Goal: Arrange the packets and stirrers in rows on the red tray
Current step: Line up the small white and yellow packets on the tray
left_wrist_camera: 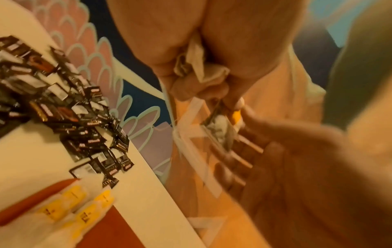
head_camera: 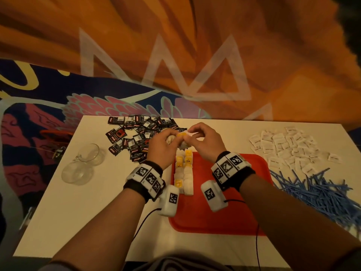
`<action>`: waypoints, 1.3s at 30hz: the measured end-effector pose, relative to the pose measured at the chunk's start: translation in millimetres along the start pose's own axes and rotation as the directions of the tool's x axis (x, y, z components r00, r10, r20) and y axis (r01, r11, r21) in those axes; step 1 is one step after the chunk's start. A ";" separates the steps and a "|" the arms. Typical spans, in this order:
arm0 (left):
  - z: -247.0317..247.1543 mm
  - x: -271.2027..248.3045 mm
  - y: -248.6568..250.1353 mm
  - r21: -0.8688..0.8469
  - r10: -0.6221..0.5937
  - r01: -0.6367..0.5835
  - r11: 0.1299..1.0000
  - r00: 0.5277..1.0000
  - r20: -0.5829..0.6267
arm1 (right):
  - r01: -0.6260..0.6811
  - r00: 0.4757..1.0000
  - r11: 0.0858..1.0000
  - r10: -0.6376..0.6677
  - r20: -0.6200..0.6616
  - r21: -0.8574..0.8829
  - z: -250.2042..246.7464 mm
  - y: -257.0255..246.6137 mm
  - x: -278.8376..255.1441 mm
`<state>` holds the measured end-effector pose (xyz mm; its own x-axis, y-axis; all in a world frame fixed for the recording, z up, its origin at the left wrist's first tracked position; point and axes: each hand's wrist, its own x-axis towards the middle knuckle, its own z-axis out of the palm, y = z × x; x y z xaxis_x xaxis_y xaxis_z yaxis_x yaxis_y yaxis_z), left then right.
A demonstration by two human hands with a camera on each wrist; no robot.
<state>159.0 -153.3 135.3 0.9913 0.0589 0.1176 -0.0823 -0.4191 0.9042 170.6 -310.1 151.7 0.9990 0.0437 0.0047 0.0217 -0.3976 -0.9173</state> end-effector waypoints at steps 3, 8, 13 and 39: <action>-2.4 4.9 2.4 -0.122 -0.053 0.056 0.991 0.998 0.030 | -0.024 0.994 0.999 0.026 0.107 -0.022 -3.6 1.8 -3.2; -1.8 7.7 1.4 -0.204 -0.150 0.150 0.967 0.989 0.017 | -0.079 0.991 0.997 0.079 0.107 -0.005 -1.9 3.0 -8.0; -0.3 7.8 -20.2 -0.014 -0.137 0.139 0.990 0.986 0.092 | -0.193 0.975 0.980 0.196 0.108 -0.043 10.8 22.5 -9.8; -12.8 -9.3 -44.7 0.331 0.124 -0.261 0.907 0.915 0.384 | -0.105 0.983 0.978 0.129 0.129 -0.181 38.3 63.4 -29.8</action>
<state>152.2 -123.6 99.1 0.9363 -0.3456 0.0620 -0.2999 -0.6953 0.6531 140.7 -301.5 78.1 0.9802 0.1094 -0.1649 -0.0764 -0.5595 -0.8253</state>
